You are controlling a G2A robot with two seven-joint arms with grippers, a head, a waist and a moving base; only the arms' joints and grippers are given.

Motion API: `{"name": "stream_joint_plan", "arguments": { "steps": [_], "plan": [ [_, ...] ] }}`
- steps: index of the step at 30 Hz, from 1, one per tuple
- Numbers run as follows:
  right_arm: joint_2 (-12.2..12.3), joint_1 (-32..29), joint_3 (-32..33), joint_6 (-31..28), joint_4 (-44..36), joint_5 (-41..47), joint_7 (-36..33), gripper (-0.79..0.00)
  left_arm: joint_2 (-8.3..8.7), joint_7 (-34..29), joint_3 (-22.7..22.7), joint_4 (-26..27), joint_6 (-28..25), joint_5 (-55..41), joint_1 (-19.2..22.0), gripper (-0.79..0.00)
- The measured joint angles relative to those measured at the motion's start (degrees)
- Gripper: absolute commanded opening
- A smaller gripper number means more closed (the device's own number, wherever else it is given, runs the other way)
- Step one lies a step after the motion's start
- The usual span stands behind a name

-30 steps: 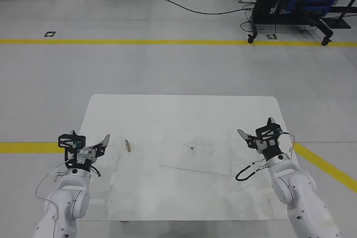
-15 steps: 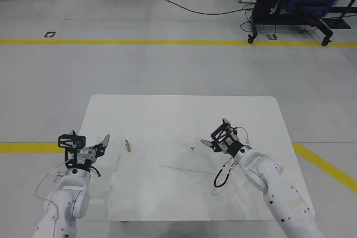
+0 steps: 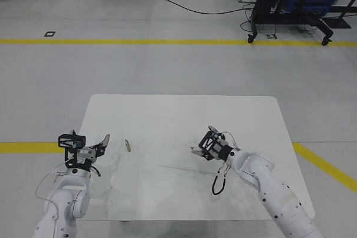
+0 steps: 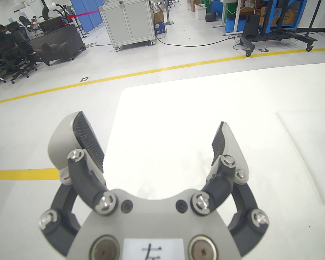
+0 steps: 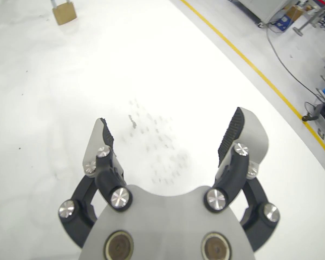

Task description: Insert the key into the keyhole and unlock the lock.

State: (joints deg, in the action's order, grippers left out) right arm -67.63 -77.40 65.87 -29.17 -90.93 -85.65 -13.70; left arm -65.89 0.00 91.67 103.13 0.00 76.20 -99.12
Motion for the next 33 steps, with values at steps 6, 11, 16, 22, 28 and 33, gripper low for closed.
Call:
{"name": "stream_joint_plan", "arguments": {
  "steps": [6,11,16,22,28,33],
  "plan": [
    [-0.91,6.28,-5.19,-6.83,5.64,0.79,-5.64,0.000,0.00,0.00,0.00,0.00,0.00,0.00,0.00,0.000],
    [-1.63,9.07,-7.57,-6.88,8.21,2.53,-7.86,-0.409,0.00,0.00,0.00,0.00,0.00,0.00,0.00,0.000],
    [-1.70,10.11,-8.13,-8.41,9.38,3.51,-9.36,-0.551,0.00,0.00,0.00,0.00,0.00,0.00,0.00,0.000],
    [-1.43,9.82,-7.23,-8.75,9.30,4.89,-9.55,-0.785,0.00,0.00,0.00,0.00,0.00,0.00,0.00,0.000],
    [-1.32,9.62,-7.51,-8.32,8.82,4.26,-9.79,-0.785,0.00,0.00,0.00,0.00,0.00,0.00,0.00,0.000],
    [-1.19,9.49,-7.52,-8.23,8.63,3.73,-8.64,-0.785,0.00,0.00,0.00,0.00,0.00,0.00,0.00,0.000]
  ]
}}
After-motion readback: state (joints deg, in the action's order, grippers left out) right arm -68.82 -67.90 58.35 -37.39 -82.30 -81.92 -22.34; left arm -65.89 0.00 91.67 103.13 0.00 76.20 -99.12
